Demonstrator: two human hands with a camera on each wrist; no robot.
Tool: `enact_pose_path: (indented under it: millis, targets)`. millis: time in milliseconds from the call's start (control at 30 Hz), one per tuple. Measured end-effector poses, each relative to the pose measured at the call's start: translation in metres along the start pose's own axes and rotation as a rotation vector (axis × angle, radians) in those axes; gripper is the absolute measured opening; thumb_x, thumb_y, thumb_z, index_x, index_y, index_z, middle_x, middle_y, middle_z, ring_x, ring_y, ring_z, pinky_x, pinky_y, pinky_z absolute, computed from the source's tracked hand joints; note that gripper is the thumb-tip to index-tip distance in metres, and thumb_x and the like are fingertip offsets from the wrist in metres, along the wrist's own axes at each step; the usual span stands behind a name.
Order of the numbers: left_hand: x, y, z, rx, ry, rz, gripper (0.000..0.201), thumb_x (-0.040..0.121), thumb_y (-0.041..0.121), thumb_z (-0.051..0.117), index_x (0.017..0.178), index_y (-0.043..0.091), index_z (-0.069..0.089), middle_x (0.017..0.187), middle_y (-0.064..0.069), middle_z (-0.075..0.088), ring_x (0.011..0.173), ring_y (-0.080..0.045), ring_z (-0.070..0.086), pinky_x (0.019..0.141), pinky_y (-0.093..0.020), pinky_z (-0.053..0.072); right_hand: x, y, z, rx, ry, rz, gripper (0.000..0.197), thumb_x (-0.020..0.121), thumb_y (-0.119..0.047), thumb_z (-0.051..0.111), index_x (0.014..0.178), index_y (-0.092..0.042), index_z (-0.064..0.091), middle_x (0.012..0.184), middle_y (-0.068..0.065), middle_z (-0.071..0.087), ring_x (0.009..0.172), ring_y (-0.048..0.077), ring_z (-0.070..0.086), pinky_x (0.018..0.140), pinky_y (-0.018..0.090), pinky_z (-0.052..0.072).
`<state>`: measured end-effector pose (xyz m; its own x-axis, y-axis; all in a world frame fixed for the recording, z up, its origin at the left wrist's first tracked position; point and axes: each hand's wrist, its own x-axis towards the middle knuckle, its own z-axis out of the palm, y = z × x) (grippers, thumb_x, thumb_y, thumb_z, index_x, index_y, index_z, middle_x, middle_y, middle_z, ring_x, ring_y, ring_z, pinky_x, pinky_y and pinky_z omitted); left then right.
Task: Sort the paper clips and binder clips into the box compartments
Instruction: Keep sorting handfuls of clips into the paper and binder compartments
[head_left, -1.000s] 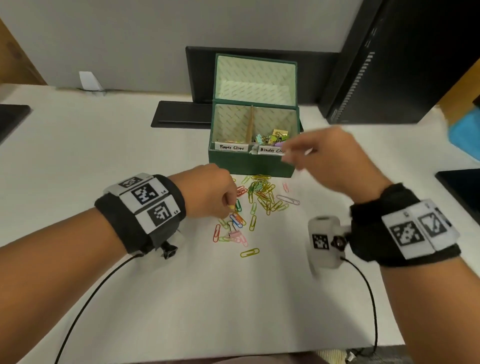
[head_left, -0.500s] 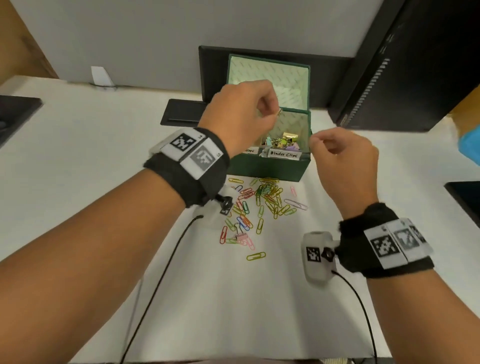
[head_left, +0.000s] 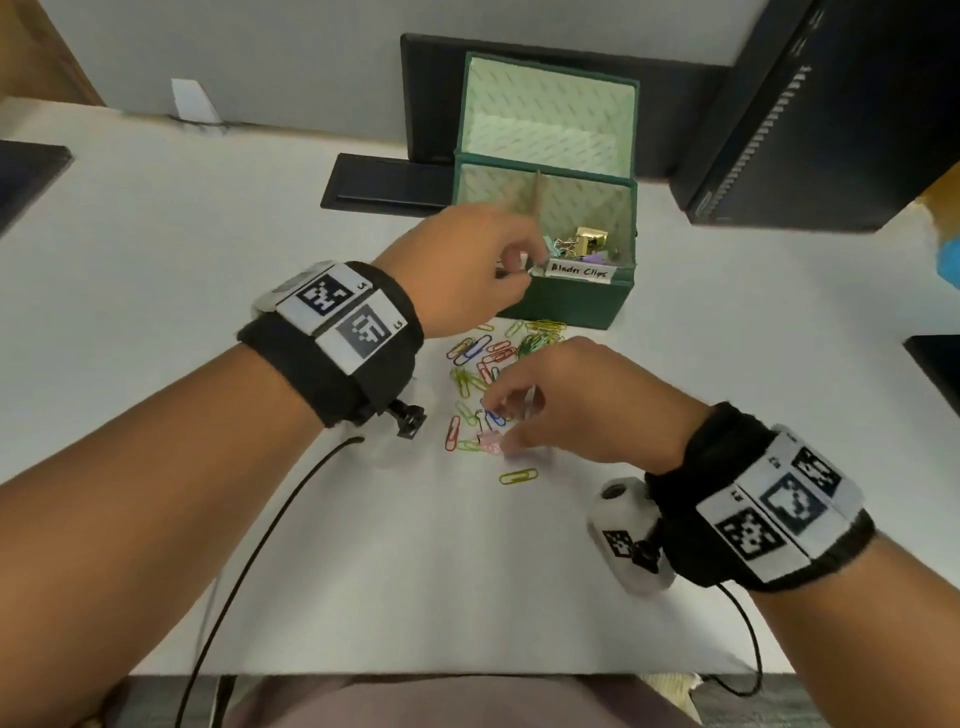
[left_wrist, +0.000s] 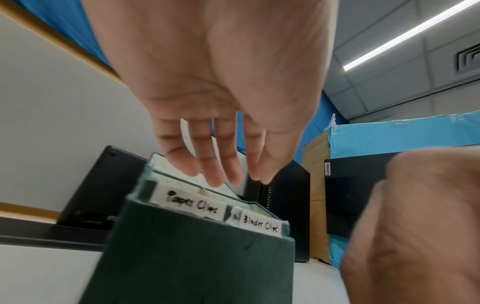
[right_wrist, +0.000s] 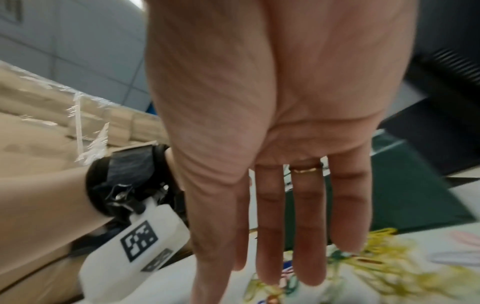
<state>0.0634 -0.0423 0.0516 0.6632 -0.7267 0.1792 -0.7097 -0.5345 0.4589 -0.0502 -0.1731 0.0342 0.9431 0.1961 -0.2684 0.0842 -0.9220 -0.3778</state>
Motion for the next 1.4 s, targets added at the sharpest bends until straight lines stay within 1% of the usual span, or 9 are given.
enact_pose_path:
  millis: [133, 400, 667, 800, 933, 1067, 1200, 1300, 1400]
  targets:
    - [-0.02, -0.013, 0.0, 0.04, -0.156, -0.107, 0.019, 0.091, 0.026, 0.058, 0.109, 0.029, 0.064, 0.089, 0.008, 0.065, 0.077, -0.01, 0.058, 0.073, -0.029, 0.048, 0.017, -0.018, 0.007, -0.167, -0.069, -0.048, 0.031, 0.078, -0.03, 0.075, 0.108, -0.034, 0.069, 0.086, -0.015, 0.058, 0.083, 0.01, 0.053, 0.066, 0.029, 0.046]
    - [-0.033, -0.029, 0.016, 0.088, -0.371, -0.186, 0.027, 0.09, 0.029, 0.058, 0.116, 0.033, 0.057, 0.108, 0.006, 0.063, 0.089, -0.013, 0.057, 0.082, -0.032, 0.049, 0.007, -0.008, -0.005, -0.081, -0.08, -0.004, 0.015, 0.083, -0.024, 0.067, 0.095, -0.029, 0.075, 0.084, -0.014, 0.067, 0.081, 0.008, 0.06, 0.07, 0.026, 0.05]
    - [-0.016, -0.014, 0.025, 0.185, -0.363, -0.098, 0.041, 0.093, 0.037, 0.055, 0.132, 0.028, 0.049, 0.122, 0.0, 0.052, 0.109, -0.019, 0.054, 0.09, -0.036, 0.049, 0.023, 0.034, -0.087, 0.069, 0.689, 0.145, 0.015, 0.09, -0.031, 0.066, 0.101, -0.027, 0.074, 0.088, -0.011, 0.071, 0.074, -0.001, 0.061, 0.067, 0.008, 0.044]
    - [-0.013, -0.009, 0.027, 0.215, -0.362, -0.074, 0.04, 0.094, 0.038, 0.052, 0.132, 0.028, 0.048, 0.123, -0.001, 0.052, 0.112, -0.02, 0.051, 0.09, -0.037, 0.048, 0.036, 0.046, -0.091, -0.032, 0.555, 0.239, 0.03, 0.089, -0.037, 0.067, 0.117, -0.026, 0.07, 0.107, -0.008, 0.07, 0.091, 0.009, 0.062, 0.084, 0.027, 0.052]
    - [-0.014, -0.014, 0.029, 0.266, -0.355, -0.091, 0.043, 0.096, 0.042, 0.046, 0.137, 0.028, 0.045, 0.124, -0.001, 0.051, 0.112, -0.02, 0.05, 0.085, -0.034, 0.046, 0.012, 0.029, -0.074, 0.087, 0.693, 0.102, 0.015, 0.093, -0.03, 0.061, 0.097, -0.024, 0.074, 0.087, -0.01, 0.07, 0.077, 0.004, 0.062, 0.069, 0.015, 0.048]
    - [-0.01, -0.015, 0.034, 0.308, -0.434, -0.103, 0.057, 0.095, 0.054, 0.041, 0.146, 0.03, 0.031, 0.133, -0.004, 0.047, 0.121, -0.023, 0.045, 0.093, -0.04, 0.046, -0.005, 0.032, -0.048, 0.025, 0.303, 0.141, 0.011, 0.091, -0.031, 0.062, 0.093, -0.029, 0.072, 0.087, -0.011, 0.07, 0.08, 0.005, 0.062, 0.07, 0.011, 0.045]
    - [-0.008, -0.008, 0.041, 0.344, -0.565, -0.089, 0.096, 0.07, 0.079, 0.056, 0.149, 0.04, 0.016, 0.135, -0.001, 0.037, 0.124, -0.022, 0.037, 0.093, -0.043, 0.047, 0.0, 0.051, -0.028, -0.2, -0.217, 0.299, 0.041, 0.077, -0.056, 0.07, 0.111, -0.052, 0.048, 0.119, -0.008, 0.054, 0.107, 0.021, 0.054, 0.091, 0.039, 0.049]
    - [-0.012, -0.003, 0.045, 0.371, -0.604, -0.045, 0.101, 0.063, 0.073, 0.069, 0.146, 0.042, 0.02, 0.125, 0.001, 0.036, 0.116, -0.019, 0.036, 0.092, -0.039, 0.047, 0.007, 0.053, -0.021, -0.222, -0.245, 0.396, 0.095, 0.072, -0.06, 0.074, 0.148, -0.037, 0.021, 0.14, 0.002, 0.034, 0.128, 0.03, 0.04, 0.102, 0.046, 0.042]
    - [-0.014, -0.001, 0.046, 0.291, -0.568, -0.023, 0.079, 0.07, 0.057, 0.075, 0.137, 0.038, 0.037, 0.113, 0.003, 0.042, 0.103, -0.017, 0.046, 0.079, -0.029, 0.044, 0.021, 0.043, -0.017, -0.18, -0.179, 0.351, 0.093, 0.068, -0.057, 0.078, 0.143, -0.031, 0.031, 0.128, 0.006, 0.039, 0.114, 0.029, 0.05, 0.1, 0.045, 0.046]
